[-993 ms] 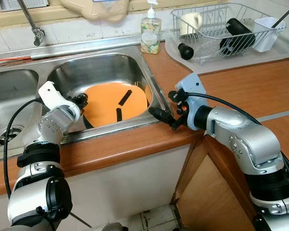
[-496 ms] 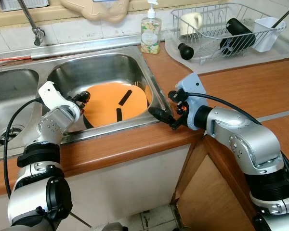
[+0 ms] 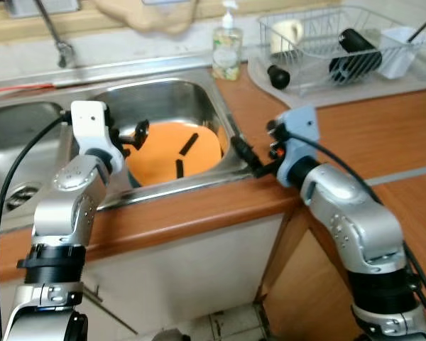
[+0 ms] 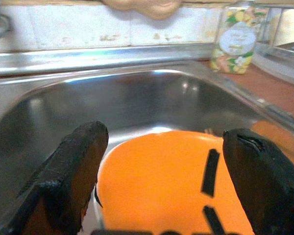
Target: Kitchen organization
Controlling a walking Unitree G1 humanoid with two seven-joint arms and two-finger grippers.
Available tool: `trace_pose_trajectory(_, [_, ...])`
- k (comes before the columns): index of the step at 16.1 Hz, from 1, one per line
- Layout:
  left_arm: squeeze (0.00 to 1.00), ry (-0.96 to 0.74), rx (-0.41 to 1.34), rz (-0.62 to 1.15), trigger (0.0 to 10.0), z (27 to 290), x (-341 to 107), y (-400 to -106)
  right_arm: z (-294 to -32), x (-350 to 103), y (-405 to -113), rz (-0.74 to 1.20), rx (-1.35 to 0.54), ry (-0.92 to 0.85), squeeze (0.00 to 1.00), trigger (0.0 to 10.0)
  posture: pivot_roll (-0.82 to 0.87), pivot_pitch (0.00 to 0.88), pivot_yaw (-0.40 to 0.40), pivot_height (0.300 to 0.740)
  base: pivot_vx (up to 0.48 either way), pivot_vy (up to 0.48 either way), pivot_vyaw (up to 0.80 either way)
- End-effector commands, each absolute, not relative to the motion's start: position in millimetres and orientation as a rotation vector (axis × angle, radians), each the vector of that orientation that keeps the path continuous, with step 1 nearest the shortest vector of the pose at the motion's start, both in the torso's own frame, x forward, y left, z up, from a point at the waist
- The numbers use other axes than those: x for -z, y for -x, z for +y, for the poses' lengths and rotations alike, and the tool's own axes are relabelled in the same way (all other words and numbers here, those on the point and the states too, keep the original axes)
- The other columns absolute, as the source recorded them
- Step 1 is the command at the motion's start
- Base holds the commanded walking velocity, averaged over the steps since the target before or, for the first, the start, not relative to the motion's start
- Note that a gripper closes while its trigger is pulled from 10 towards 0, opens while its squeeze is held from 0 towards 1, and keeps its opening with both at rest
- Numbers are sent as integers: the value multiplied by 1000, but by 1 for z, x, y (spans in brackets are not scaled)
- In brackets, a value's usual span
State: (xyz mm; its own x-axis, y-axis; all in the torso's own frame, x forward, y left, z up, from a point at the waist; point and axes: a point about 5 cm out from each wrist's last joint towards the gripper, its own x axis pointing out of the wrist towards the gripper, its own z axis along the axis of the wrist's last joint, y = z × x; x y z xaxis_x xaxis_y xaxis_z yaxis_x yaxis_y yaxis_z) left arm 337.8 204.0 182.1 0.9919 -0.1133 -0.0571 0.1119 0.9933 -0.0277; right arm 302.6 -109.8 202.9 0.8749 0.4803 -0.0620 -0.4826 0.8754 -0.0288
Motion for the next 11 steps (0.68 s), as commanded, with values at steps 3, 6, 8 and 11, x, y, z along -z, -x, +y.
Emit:
trace_pose_trajectory(3, [0,-41,117,-15,10000,202,-192,-326,-107,-210,-300,-22,-463,61,1000,10000,-30,0,98,740,0,0,800])
trace_pose_trajectory(6, [0,-23,103,-74,10000,189,-184,-314,-106,-203,-296,-84,-382,123,1000,10000,-25,0,88,740,0,0,800])
trace_pose_trajectory(8, [0,-32,111,-9,10000,180,-158,-297,-111,-177,-287,-13,-351,103,1000,10000,-24,0,89,740,0,0,800])
trace_pose_trajectory(11, [0,-96,158,18,10000,167,-139,-277,-125,-153,-278,54,-272,48,1000,10000,-26,0,94,740,0,0,800])
